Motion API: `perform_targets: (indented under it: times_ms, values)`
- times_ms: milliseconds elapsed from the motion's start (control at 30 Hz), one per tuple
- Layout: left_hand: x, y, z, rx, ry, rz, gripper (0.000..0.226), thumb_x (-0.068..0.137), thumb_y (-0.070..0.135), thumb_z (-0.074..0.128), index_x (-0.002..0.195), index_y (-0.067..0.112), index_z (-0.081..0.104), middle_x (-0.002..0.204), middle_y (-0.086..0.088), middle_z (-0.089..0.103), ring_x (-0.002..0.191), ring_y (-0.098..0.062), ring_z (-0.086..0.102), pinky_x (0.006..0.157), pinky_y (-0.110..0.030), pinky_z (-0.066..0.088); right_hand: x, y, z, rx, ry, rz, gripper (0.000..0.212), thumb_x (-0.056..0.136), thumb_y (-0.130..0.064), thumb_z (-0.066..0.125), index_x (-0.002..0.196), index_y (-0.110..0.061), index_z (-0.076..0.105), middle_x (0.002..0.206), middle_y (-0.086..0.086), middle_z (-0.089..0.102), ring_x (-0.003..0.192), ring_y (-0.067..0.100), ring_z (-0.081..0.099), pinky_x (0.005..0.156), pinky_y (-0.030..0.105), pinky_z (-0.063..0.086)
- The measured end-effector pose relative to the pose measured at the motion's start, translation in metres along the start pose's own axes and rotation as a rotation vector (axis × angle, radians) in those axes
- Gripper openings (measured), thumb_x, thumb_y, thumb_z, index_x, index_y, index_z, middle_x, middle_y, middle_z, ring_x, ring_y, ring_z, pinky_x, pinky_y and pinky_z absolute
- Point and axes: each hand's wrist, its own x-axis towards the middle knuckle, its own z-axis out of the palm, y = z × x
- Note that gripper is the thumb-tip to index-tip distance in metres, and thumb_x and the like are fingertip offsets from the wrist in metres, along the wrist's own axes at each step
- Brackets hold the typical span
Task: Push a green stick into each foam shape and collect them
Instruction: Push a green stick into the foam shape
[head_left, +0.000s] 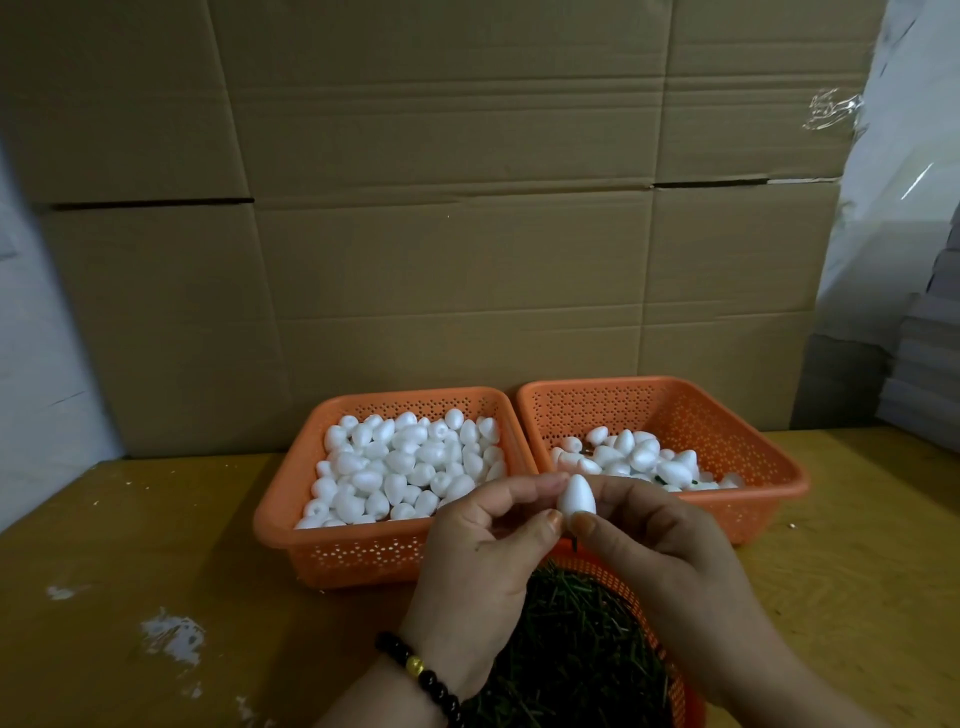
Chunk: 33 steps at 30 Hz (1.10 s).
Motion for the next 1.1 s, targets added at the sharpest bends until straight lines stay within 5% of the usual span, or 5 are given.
perform_targets:
  times_ms: [367, 600, 833, 967, 1100]
  values:
    - [0.008, -0.005, -0.007, -0.035, 0.131, -0.130, 0.023, 0.084, 0.014, 0.069, 0.089, 0.035, 0.073, 0.097, 0.010, 0.073, 0.092, -0.005, 0.068, 0.072, -0.021, 0.050, 0.020, -0.005, -0.028, 0.573, 0.057, 0.371, 0.045, 0.077, -0.019, 0.055, 0.122, -0.015, 0.059, 0.109, 0.020, 0.069, 0.082, 0.023, 0.067, 0.066, 0.033, 0.054]
    - [0.012, -0.007, -0.014, -0.059, 0.170, -0.151, 0.023, 0.084, 0.011, 0.069, 0.086, 0.033, 0.074, 0.095, 0.003, 0.074, 0.092, -0.015, 0.069, 0.073, -0.026, 0.050, 0.030, -0.003, -0.050, 0.490, 0.249, 0.286, 0.015, 0.072, -0.011, 0.065, 0.087, -0.011, 0.063, 0.077, 0.007, 0.067, 0.064, 0.012, 0.064, 0.052, 0.020, 0.048]
    - [0.016, -0.008, -0.019, -0.004, 0.223, -0.114, 0.017, 0.084, 0.004, 0.068, 0.087, 0.020, 0.073, 0.087, 0.008, 0.074, 0.080, -0.004, 0.068, 0.062, -0.015, 0.051, 0.039, 0.017, -0.089, -0.434, 0.645, 0.147, 0.014, 0.082, -0.010, 0.070, 0.080, -0.019, 0.060, 0.091, 0.012, 0.065, 0.077, 0.026, 0.062, 0.068, 0.047, 0.052]
    - [0.022, -0.009, -0.029, 0.184, 0.258, -0.022, 0.017, 0.084, 0.008, 0.069, 0.089, 0.024, 0.072, 0.087, 0.013, 0.072, 0.083, -0.001, 0.066, 0.070, -0.017, 0.053, 0.039, 0.032, -0.102, -0.991, 0.596, -0.020, 0.017, 0.085, -0.009, 0.065, 0.099, -0.017, 0.071, 0.113, 0.005, 0.063, 0.083, 0.015, 0.059, 0.076, 0.038, 0.051]
    - [0.028, -0.009, -0.041, 0.371, 0.262, 0.049, 0.014, 0.084, 0.013, 0.070, 0.085, 0.028, 0.071, 0.085, 0.021, 0.069, 0.080, 0.004, 0.063, 0.067, -0.009, 0.048, 0.038, 0.042, -0.103, -1.214, 0.484, 0.153, 0.032, 0.090, -0.026, 0.060, 0.122, -0.021, 0.064, 0.139, 0.002, 0.050, 0.113, 0.026, 0.056, 0.098, 0.050, 0.039]
